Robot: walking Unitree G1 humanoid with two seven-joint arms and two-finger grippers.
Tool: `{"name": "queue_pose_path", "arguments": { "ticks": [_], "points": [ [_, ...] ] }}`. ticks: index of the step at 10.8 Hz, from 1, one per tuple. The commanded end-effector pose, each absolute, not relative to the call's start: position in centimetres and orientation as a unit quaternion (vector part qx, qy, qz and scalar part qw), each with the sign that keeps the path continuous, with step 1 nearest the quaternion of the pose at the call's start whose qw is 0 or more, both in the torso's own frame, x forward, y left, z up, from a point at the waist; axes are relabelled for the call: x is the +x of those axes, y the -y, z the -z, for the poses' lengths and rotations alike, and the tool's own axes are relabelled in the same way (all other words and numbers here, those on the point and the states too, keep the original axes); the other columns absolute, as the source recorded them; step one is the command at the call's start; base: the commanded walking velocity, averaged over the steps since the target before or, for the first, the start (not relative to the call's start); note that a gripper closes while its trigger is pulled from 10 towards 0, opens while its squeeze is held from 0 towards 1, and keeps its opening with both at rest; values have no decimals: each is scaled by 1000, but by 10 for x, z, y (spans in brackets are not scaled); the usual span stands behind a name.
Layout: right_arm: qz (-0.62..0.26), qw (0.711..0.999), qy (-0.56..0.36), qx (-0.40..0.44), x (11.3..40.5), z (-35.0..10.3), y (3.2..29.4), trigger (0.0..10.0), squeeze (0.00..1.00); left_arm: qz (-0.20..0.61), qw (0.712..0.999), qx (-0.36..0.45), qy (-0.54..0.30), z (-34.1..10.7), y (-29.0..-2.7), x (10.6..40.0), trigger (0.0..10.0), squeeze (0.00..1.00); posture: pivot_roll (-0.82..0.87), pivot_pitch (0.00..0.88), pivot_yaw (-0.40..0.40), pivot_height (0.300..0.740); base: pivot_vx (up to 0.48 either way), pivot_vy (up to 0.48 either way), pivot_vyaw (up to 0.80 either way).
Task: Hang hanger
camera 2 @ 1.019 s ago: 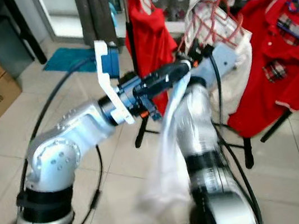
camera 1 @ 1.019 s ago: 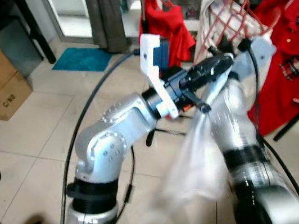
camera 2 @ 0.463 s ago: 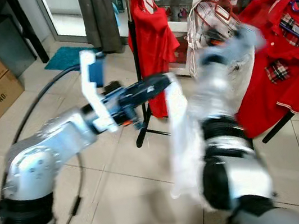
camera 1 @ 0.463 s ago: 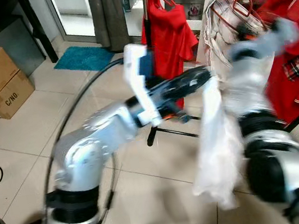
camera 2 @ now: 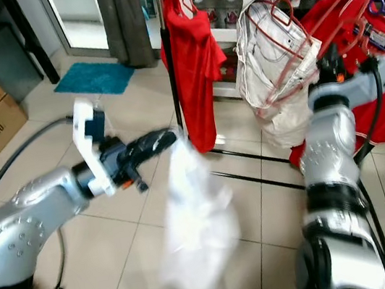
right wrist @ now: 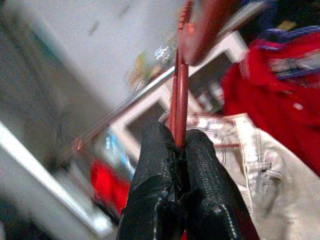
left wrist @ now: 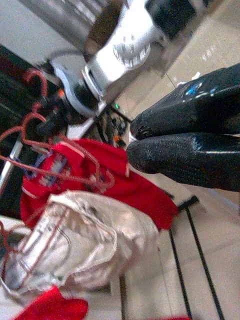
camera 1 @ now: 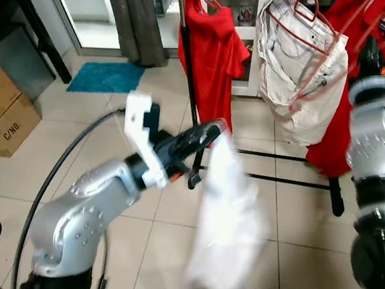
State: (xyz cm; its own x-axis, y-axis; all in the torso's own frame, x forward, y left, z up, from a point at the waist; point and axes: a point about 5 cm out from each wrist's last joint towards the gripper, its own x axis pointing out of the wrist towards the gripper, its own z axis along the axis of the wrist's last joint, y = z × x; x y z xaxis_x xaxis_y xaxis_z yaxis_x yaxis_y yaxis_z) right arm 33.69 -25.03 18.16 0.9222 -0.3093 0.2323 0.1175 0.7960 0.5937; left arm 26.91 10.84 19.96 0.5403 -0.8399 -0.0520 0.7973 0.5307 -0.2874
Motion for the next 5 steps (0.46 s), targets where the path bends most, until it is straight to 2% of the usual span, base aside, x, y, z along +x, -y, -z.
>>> {"name": "queue_pose_path", "arguments": {
  "ticks": [1,2,3,5],
  "points": [
    [93,971,74,206,315,-163,231,10000,0,384,916,-59,-102,-186,-128,272,4824,0,41,62,-2,740,0,0,0],
    [79,977,45,192,299,-155,220,10000,0,336,936,-28,-101,-179,-137,274,10000,0,41,65,-11,740,0,0,0],
    [65,983,-13,173,275,-144,203,10000,0,291,951,4,-102,-167,-141,275,10000,0,42,66,-28,740,0,0,0],
    [82,990,-61,100,245,-134,183,10000,0,164,980,53,-100,-149,-156,277,10000,0,18,61,-17,740,0,0,-778]
  ]
}}
